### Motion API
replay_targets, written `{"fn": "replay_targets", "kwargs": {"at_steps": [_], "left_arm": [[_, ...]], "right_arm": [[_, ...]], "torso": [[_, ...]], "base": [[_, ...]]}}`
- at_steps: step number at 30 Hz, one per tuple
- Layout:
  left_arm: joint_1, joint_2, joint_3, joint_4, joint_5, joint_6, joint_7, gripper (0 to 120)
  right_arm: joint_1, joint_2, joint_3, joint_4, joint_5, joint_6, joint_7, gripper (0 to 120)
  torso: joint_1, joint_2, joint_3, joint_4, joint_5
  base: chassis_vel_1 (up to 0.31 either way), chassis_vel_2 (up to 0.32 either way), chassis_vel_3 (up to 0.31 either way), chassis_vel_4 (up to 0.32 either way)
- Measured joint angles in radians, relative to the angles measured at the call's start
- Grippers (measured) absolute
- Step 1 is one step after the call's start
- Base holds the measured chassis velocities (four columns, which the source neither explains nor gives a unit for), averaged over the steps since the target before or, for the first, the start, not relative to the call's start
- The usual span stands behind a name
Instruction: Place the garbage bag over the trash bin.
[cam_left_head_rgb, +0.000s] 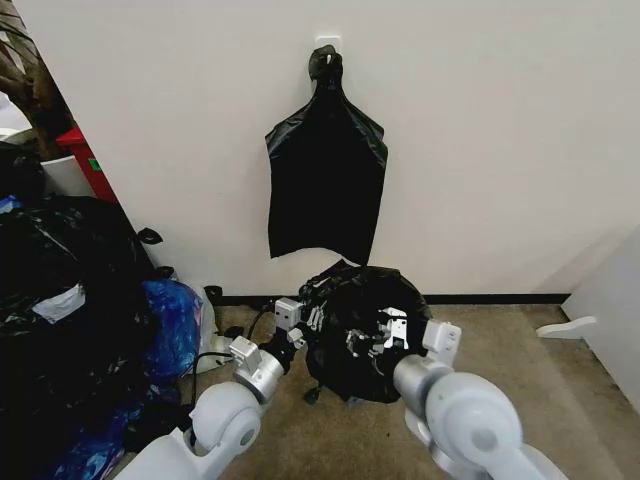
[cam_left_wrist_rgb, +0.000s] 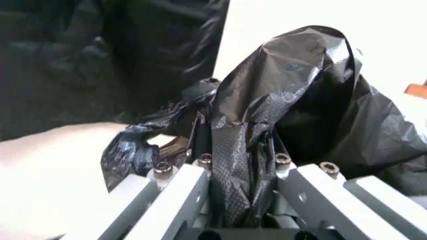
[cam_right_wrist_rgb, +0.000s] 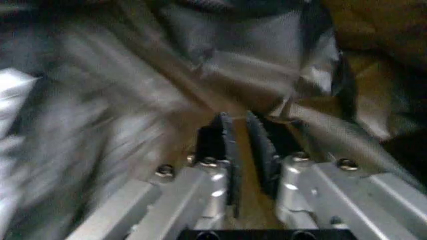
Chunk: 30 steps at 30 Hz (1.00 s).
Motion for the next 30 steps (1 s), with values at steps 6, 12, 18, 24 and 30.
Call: {"fn": "replay_targets", "kwargs": {"at_steps": [6,12,18,24,30], "left_arm": [[0.000,0.007,-0.005,-0.032,-0.020,-0.027,0.022,5],[0.011,0.000,-0.014,-0.037,-0.023,-0.033,0.028,5],[0.012,-0.008,-0.014,0.003,0.010,-0.045,0.043,5],[0.008,-0.017,-0.001,0.016,0.018,-0.053,0.060,5],[0.015,-0.014,0.001,-0.001,0.009,-0.070,0.103,5]], "right_arm": [[0.021,0.030,-0.041,-0.118,-0.146,0.037,0.008,0],[0.016,0.048,-0.051,-0.135,-0.201,0.056,0.009,0],[-0.008,0.017,-0.034,-0.039,-0.189,0.059,0.017,0],[-0.015,0.008,-0.001,-0.053,-0.171,0.050,0.004,0],[0.019,0.041,0.019,-0.153,-0.168,0.053,0.006,0]], "torso": [[0.000,0.000,0.000,-0.0001,0.0001],[0.000,0.000,0.000,0.0002,0.0002],[0.000,0.000,0.000,0.0000,0.0001],[0.000,0.000,0.000,-0.0003,0.0000],[0.000,0.000,0.000,0.0003,0.0003]], "base": [[0.000,0.000,0.000,0.000],[0.000,0.000,0.000,0.000],[0.000,0.000,0.000,0.000],[0.000,0.000,0.000,0.000],[0.000,0.000,0.000,0.000]]}}
